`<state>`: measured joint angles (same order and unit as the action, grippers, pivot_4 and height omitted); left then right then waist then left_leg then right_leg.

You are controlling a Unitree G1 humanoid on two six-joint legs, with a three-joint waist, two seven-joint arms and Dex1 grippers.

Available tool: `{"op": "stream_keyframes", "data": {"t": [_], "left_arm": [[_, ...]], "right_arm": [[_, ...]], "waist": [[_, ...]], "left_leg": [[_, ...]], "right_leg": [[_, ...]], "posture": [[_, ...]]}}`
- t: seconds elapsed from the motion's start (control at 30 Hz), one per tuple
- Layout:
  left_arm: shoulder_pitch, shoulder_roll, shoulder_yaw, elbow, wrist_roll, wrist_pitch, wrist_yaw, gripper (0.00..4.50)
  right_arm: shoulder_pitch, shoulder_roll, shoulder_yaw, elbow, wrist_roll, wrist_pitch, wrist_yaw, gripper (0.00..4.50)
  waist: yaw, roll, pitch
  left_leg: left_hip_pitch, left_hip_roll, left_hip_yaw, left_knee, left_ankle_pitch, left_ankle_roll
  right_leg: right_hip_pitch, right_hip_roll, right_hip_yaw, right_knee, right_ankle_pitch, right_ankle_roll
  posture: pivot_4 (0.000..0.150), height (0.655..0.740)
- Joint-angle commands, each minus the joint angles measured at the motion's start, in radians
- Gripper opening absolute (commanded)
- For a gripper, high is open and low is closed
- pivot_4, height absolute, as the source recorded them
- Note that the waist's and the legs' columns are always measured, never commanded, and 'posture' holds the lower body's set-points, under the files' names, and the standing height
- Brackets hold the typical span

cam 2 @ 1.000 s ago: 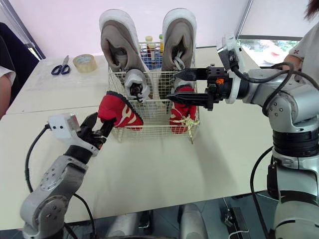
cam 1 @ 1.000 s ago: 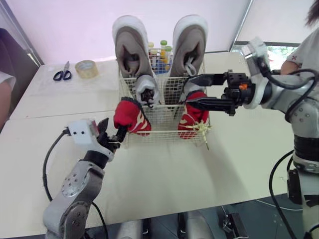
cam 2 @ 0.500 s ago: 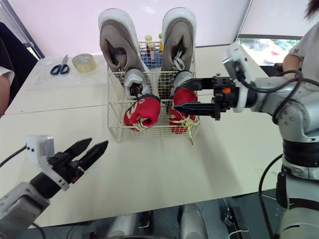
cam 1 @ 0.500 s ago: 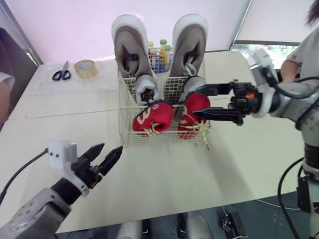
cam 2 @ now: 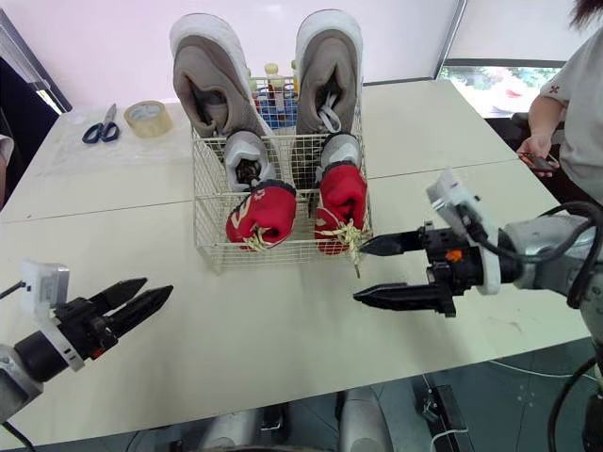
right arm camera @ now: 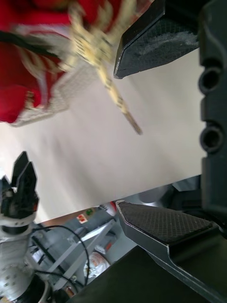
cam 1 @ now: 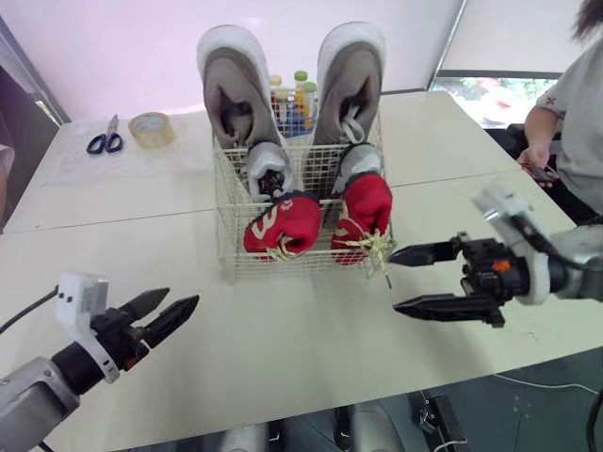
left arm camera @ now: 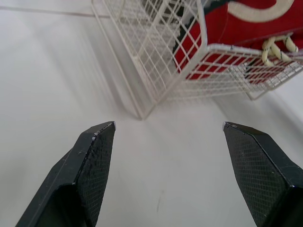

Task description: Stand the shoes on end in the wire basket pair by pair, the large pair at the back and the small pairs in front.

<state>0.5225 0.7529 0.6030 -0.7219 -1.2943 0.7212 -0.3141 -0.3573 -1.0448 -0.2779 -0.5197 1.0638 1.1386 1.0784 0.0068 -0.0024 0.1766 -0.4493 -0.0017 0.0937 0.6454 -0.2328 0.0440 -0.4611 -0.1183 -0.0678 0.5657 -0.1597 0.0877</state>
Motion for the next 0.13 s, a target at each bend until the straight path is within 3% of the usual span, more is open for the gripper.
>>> {"op": "stream_keyframes", "data": {"t": [0.03, 0.13], "left_arm": [[0.006, 0.002, 0.008, 0.014, 0.018, 0.008, -0.011, 3.72], [0.012, -0.025, 0.019, 0.02, 0.013, -0.002, -0.018, 3.72]], "right_arm": [[0.015, 0.002, -0.002, -0.018, -0.006, -0.045, -0.009, 4.5], [0.029, 0.032, 0.027, 0.01, -0.03, -0.087, -0.016, 4.5]], "waist": [[0.0, 0.0, 0.0], [-0.001, 0.0, 0.0]], "left_leg": [[0.0, 0.0, 0.0, 0.0, 0.0, 0.0], [-0.002, 0.003, 0.0, -0.001, 0.0, 0.0]], "right_leg": [[0.0, 0.0, 0.0, -0.001, 0.0, -0.001], [0.001, 0.001, 0.0, -0.003, 0.002, -0.002]], "posture": [[0.15, 0.74], [0.15, 0.74]]}}
